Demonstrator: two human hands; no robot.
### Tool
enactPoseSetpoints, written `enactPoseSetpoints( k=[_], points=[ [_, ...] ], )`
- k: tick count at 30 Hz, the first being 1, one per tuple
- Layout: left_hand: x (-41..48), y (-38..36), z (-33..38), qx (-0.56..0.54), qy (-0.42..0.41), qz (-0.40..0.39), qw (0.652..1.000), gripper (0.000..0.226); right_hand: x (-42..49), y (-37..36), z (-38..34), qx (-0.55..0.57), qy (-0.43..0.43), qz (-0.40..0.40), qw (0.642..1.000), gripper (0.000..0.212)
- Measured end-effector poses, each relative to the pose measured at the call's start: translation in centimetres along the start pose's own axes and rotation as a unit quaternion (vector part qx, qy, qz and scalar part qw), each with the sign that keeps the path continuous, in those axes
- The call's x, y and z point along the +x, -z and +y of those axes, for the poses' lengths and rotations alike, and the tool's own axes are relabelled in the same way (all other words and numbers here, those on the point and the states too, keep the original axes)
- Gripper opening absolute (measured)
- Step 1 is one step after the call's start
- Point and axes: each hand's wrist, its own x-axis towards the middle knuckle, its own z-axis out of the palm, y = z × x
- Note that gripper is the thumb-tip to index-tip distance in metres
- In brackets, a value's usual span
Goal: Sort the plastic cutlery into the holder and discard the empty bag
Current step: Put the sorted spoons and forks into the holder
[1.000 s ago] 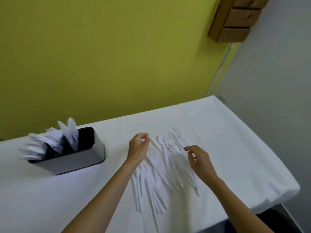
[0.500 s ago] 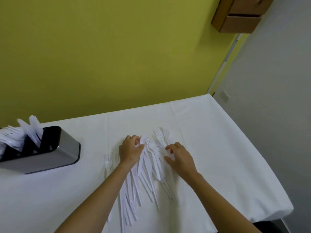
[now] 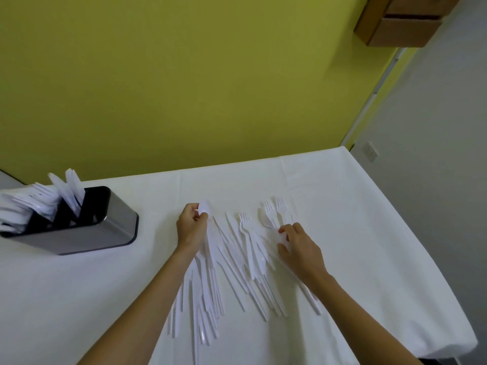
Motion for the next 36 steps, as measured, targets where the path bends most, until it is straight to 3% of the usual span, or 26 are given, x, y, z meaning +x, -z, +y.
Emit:
enactPoseSetpoints(
  k=[11,16,18,21,24,32,36],
  points=[
    [-0.3,1.2,0.4,-0.033,-0.001,-0.001,0.999,0.02,-1.0,-0.2,-1.5,-0.016,0.128,-0.048,0.99,0.039],
    [-0.5,1.6,0.2,-0.051,0.0,-0.019,0.999,0.016,-1.4,0.0,-0.5,-0.011,0.16,-0.018,0.987,0.033],
    [-0.5,1.9,-0.1,-0.049,0.006,-0.019,0.999,0.016,-1.5,0.3,0.1,0.005,0.116,0.031,0.993,0.031],
    [-0.6,2.5,-0.6,-0.051,0.014,-0.004,0.999,0.015,-1.0,0.6,0.9,0.056,-0.041,0.105,0.992,0.034],
    [-0.7,3.0,-1.1,-0.054,0.023,0.01,0.998,0.013,-0.1,0.2,1.1,0.08,-0.128,0.092,0.984,0.041],
    [-1.1,5.0,-2.0,-0.082,0.031,0.054,0.995,0.013,0.8,-1.2,-0.7,0.087,-0.07,0.021,0.994,0.03],
    [-1.5,6.5,-3.0,-0.097,0.05,0.067,0.992,0.013,0.7,-1.3,-1.7,0.047,-0.058,0.063,0.995,0.037]
  ],
)
